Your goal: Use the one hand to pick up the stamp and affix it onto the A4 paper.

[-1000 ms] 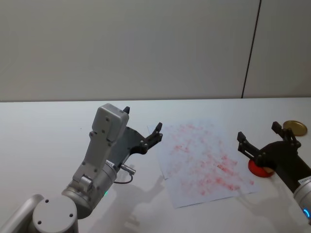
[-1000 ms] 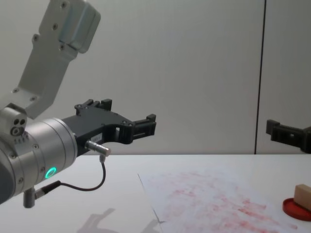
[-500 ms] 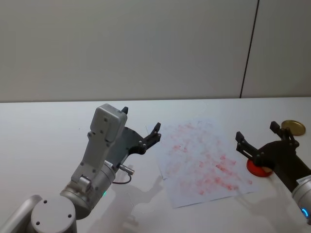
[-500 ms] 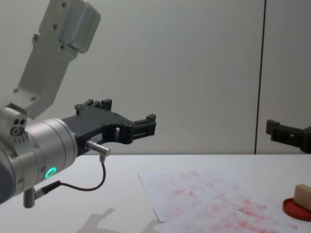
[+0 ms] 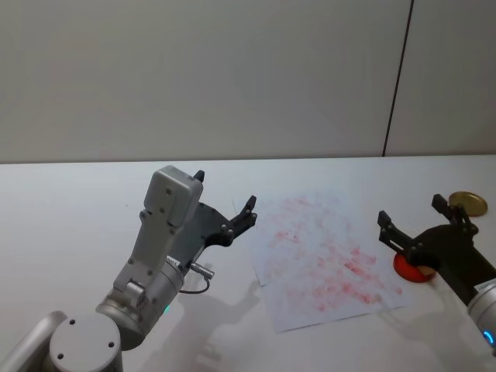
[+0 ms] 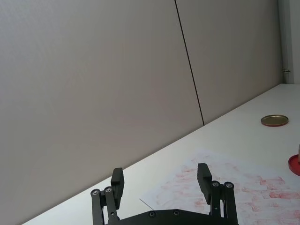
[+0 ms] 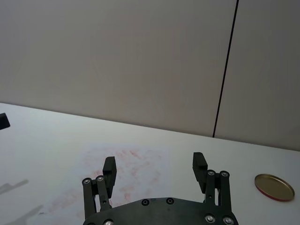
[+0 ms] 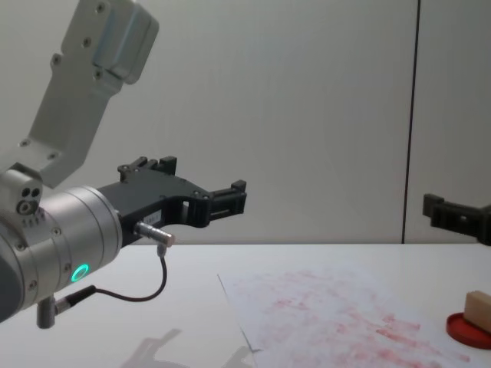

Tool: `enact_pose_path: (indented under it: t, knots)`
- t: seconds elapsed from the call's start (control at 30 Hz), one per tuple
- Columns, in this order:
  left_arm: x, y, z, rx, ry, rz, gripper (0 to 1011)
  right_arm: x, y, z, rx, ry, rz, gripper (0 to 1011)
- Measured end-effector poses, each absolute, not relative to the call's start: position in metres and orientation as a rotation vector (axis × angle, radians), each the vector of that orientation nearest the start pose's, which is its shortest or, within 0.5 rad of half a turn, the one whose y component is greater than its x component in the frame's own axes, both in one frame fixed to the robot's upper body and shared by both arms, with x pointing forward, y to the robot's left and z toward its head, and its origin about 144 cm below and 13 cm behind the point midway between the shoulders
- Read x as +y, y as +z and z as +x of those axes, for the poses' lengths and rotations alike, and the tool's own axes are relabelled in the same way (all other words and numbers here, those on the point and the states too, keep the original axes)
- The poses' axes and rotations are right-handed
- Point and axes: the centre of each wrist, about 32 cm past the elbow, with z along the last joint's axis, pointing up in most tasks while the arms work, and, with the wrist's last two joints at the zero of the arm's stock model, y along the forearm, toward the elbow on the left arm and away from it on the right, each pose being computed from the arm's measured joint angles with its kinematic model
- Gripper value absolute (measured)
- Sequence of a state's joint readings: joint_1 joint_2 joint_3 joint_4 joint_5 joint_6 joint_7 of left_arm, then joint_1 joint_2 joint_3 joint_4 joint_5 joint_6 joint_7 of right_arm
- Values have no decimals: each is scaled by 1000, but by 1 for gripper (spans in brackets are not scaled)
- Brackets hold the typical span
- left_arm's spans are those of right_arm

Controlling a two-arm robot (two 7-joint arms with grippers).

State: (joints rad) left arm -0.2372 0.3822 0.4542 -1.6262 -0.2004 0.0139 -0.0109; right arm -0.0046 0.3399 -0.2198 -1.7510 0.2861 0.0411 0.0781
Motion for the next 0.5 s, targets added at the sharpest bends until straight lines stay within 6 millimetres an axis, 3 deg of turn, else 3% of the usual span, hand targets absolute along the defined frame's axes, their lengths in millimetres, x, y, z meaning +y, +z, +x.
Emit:
enact_pose_path:
  t: [0.5]
  knots:
    - [198, 1204, 492, -268, 1124, 61, 993, -266, 1180, 460, -18, -1228, -67, 1001]
